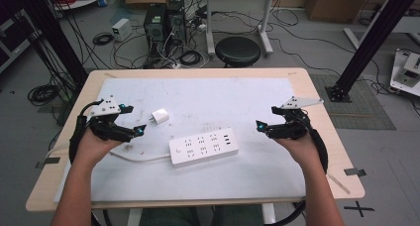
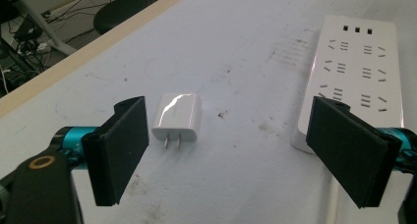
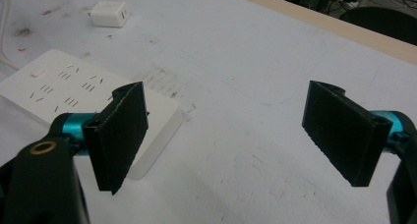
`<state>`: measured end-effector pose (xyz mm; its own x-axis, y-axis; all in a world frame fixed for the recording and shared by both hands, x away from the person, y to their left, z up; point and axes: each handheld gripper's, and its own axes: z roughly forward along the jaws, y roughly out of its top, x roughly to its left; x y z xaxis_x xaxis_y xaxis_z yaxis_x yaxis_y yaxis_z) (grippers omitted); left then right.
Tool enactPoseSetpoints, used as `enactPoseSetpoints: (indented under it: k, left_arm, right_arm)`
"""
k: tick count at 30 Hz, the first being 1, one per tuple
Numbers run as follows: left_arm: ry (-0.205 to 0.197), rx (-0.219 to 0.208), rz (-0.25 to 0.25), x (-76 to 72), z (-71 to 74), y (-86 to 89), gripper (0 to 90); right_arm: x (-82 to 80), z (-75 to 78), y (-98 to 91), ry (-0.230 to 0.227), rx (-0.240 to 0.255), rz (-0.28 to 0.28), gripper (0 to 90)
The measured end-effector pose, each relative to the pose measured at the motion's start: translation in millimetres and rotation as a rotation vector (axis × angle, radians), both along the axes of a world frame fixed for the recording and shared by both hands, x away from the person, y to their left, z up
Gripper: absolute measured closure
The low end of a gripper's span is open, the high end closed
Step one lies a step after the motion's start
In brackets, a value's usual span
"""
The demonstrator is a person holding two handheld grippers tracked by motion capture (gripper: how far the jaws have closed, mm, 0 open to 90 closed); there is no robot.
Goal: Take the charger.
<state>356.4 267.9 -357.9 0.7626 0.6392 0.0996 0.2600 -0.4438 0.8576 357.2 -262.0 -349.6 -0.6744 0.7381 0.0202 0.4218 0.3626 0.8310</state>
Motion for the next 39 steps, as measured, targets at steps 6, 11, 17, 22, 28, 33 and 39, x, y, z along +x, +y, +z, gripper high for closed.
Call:
enactPoseSetpoints:
  k: [6,11,17,22,28,33,39]
  left_arm:
    - [0.001,-0.001,0.016,11.5,-3.6,-2.4,16.3]
    - [-0.001,0.018,0.007,30.5,-10.5,-13.7,16.2]
    - [0.030,0.053,-0.010,56.3,-21.6,-22.6,16.2]
    - [0.118,0.055,-0.002,79.4,-44.1,-23.6,16.2]
    - [0.162,0.055,-0.002,99.3,-62.9,-30.8,16.2]
    - [0.175,0.053,0.009,108.5,-76.1,-31.6,16.2]
    - [0.199,0.058,0.013,112.6,-86.6,-33.5,16.3]
  right_arm:
    - [1.0,0.1,0.1,0.002,0.001,0.002,17.6]
    - [1.7,-1.8,1.7,0.013,-0.006,0.021,17.6]
    - [2.1,-6.4,3.4,0.021,-0.026,0.028,17.6]
    - [2.2,-12.9,6.1,0.033,-0.030,0.029,17.6]
    - [2.6,-20.4,9.0,0.050,-0.042,0.034,17.6]
    - [3.2,-24.0,12.3,0.060,-0.048,0.042,17.6]
    - [5.1,-25.1,16.8,0.071,-0.053,0.043,17.6]
